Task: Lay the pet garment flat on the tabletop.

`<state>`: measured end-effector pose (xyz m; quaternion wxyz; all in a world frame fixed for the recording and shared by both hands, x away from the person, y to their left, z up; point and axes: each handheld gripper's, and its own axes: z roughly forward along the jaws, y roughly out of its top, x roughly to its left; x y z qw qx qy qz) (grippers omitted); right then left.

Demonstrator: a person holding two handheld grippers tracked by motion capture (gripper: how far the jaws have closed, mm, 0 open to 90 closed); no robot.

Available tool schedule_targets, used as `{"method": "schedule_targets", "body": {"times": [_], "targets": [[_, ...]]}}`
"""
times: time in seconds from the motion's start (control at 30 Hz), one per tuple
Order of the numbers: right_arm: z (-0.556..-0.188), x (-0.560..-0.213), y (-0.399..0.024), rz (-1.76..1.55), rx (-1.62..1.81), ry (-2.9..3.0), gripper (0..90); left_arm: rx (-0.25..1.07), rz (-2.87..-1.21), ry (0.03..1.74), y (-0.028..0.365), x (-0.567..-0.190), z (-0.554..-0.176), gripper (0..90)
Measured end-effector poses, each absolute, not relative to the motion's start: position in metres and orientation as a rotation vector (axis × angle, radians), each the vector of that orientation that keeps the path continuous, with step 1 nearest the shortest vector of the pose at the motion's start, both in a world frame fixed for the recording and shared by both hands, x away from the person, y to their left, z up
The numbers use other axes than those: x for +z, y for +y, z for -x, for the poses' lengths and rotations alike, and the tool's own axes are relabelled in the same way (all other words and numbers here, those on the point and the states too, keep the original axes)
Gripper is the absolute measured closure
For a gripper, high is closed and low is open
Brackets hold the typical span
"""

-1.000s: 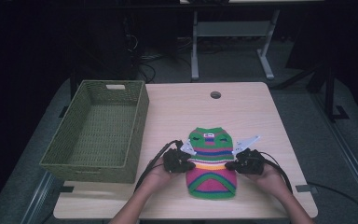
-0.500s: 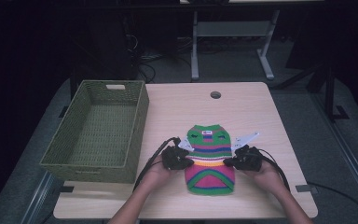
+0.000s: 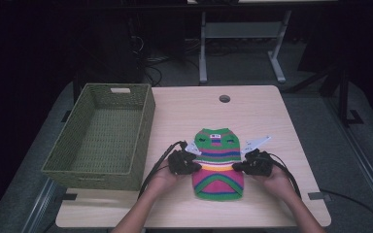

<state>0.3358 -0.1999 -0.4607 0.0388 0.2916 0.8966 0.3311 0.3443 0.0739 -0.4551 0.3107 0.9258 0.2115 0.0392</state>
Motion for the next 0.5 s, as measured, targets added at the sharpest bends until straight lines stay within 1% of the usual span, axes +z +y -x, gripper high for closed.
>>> {"method": "schedule_targets", "body": {"times": [0.33,0.43,0.5], "targets": [[-0.335,-0.459,-0.2,-0.867,1.02,2.733,89.5,0.131,-2.422,0.553,0.075,-0.448,-0.342,89.9],[-0.332,-0.455,-0.201,-0.848,1.054,2.722,85.6,0.129,-2.407,0.548,0.078,-0.444,-0.341,89.5],[-0.331,-0.455,-0.201,-0.858,1.051,2.724,79.8,0.132,-2.397,0.548,0.079,-0.442,-0.34,86.3]]}}
